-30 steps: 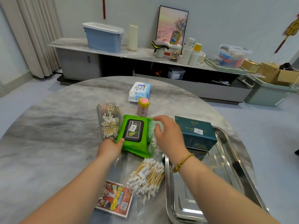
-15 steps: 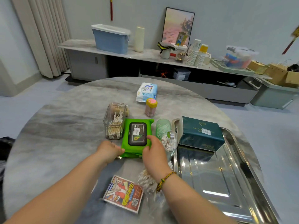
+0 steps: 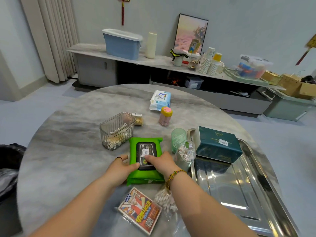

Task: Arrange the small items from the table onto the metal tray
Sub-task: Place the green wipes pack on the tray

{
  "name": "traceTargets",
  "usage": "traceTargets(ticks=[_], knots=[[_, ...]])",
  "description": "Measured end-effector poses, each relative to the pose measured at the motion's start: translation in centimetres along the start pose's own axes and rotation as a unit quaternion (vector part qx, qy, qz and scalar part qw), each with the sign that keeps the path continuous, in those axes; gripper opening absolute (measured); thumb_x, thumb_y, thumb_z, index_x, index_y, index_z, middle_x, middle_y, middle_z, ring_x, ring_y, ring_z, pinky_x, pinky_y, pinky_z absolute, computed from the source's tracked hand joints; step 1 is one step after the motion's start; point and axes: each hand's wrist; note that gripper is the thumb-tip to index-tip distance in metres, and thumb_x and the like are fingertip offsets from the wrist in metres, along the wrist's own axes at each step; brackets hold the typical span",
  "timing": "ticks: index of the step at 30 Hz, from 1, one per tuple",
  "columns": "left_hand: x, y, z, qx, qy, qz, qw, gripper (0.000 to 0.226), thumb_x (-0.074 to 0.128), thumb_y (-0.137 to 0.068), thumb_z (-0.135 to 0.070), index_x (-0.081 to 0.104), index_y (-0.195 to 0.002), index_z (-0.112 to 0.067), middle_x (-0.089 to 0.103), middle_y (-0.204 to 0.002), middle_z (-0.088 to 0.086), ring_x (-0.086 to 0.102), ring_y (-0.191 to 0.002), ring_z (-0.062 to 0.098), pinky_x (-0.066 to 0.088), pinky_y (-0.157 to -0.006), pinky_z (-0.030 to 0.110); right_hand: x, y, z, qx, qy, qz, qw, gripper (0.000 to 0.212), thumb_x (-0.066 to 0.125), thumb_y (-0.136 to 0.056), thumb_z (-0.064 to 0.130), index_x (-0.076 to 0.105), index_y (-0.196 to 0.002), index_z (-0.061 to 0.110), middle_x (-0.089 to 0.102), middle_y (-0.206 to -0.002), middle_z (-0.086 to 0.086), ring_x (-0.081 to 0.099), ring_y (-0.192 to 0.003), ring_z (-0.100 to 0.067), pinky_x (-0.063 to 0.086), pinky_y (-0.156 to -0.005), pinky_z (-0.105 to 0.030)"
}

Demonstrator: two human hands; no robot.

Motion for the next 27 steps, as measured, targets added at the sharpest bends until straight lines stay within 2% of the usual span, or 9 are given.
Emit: traceTargets(ticks=[3,5,8,10,13,17,20,23,27], knots=[[-0.6,0.5,0.1,0.006,0.029,0.035,0.999,0.058,0.058,-0.08,0.007,0.033,-0.131,-0.002,0.064,-0.102,0.026,0.066,-0.064,0.023,0.055,-0.052,0.023,0.1,0.6,-0.2,-0.041,-0.043,0.049,0.997,0.032,0.071,-0.074,0.014,0.059,-0.103,0.005,0.065,-0.111,-0.016,0.061,-0.091,-0.022,0.051,-0.085,-0.033],[-1.1,1.0,0.0,0.019,0.043,0.04,0.998,0.06,0.058,-0.077,0.012,0.037,-0.128,-0.012,0.064,-0.08,0.014,0.066,-0.051,0.014,0.053,-0.042,0.021,0.0,1.1,-0.2,-0.097,-0.049,0.067,0.992,0.027,0.071,-0.074,0.008,0.054,-0.094,0.015,0.064,-0.097,-0.006,0.059,-0.08,-0.013,0.049,-0.074,-0.023],[-1.6,1.9,-0.9,0.073,0.057,0.032,0.995,0.072,0.06,-0.074,0.013,0.034,-0.133,-0.017,0.059,-0.103,0.014,0.063,-0.079,0.024,0.056,-0.057,0.03,-0.9,2.0,0.8,-0.147,-0.086,0.069,0.983,0.053,0.072,-0.072,0.009,0.04,-0.115,0.012,0.061,-0.093,0.003,0.06,-0.08,-0.007,0.052,-0.071,-0.014],[-1.8,2.7,-1.7,0.131,0.065,0.028,0.989,0.074,0.06,-0.074,0.012,0.034,-0.135,-0.022,0.053,-0.118,0.011,0.06,-0.087,0.02,0.057,-0.059,0.023,-1.9,2.9,1.7,-0.158,-0.114,0.069,0.978,0.059,0.071,-0.073,0.011,0.036,-0.121,0.013,0.061,-0.104,-0.002,0.061,-0.094,-0.016,0.052,-0.087,-0.029],[-1.1,4.4,-2.1,0.196,0.073,0.031,0.977,0.072,0.06,-0.075,0.011,0.039,-0.13,-0.031,0.057,-0.114,0.004,0.06,-0.092,0.013,0.055,-0.064,0.021,-3.9,4.7,2.4,-0.201,-0.11,0.089,0.969,0.051,0.07,-0.075,0.01,0.041,-0.117,0.015,0.062,-0.107,-0.002,0.061,-0.093,-0.016,0.052,-0.087,-0.032],[1.2,6.5,-1.5,0.239,0.059,0.037,0.969,0.073,0.06,-0.076,0.011,0.038,-0.124,-0.04,0.058,-0.107,-0.009,0.058,-0.092,0.01,0.056,-0.061,0.015,-6.6,7.2,1.4,-0.248,-0.071,0.068,0.964,0.062,0.071,-0.073,0.009,0.04,-0.126,0.015,0.061,-0.117,-0.009,0.061,-0.103,-0.022,0.051,-0.091,-0.04],[3.4,7.2,-2.0,0.277,0.021,0.046,0.96,0.073,0.058,-0.077,0.012,0.038,-0.11,-0.05,0.055,-0.105,-0.014,0.056,-0.091,0.006,0.054,-0.064,0.01,-8.5,8.8,-0.2,-0.255,-0.123,0.027,0.959,0.051,0.072,-0.071,0.006,0.049,-0.115,0.02,0.065,-0.107,-0.005,0.066,-0.093,-0.015,0.056,-0.084,-0.035],[6.4,8.0,-2.9,0.302,-0.015,0.085,0.95,0.068,0.054,-0.08,0.013,0.036,-0.115,-0.042,0.056,-0.112,-0.008,0.054,-0.097,0.003,0.049,-0.082,0.022,-10.3,9.8,-2.3,-0.233,-0.237,-0.03,0.943,0.044,0.07,-0.07,0.0,0.052,-0.106,0.019,0.067,-0.097,-0.004,0.067,-0.083,-0.014,0.058,-0.075,-0.033],[10.5,8.9,-2.7,0.318,-0.093,0.092,0.939,0.054,0.053,-0.084,0.002,0.038,-0.123,-0.032,0.048,-0.123,-0.006,0.045,-0.116,0.008,0.034,-0.1,0.023,-12.0,10.0,-5.6,-0.194,-0.407,-0.12,0.884,0.038,0.064,-0.074,-0.003,0.053,-0.107,0.011,0.068,-0.09,-0.006,0.07,-0.07,-0.013,0.056,-0.055,-0.025]])
Point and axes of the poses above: each hand's wrist, its own y-axis away from the middle knuckle, its own x-axis out of the palm, z = x × y
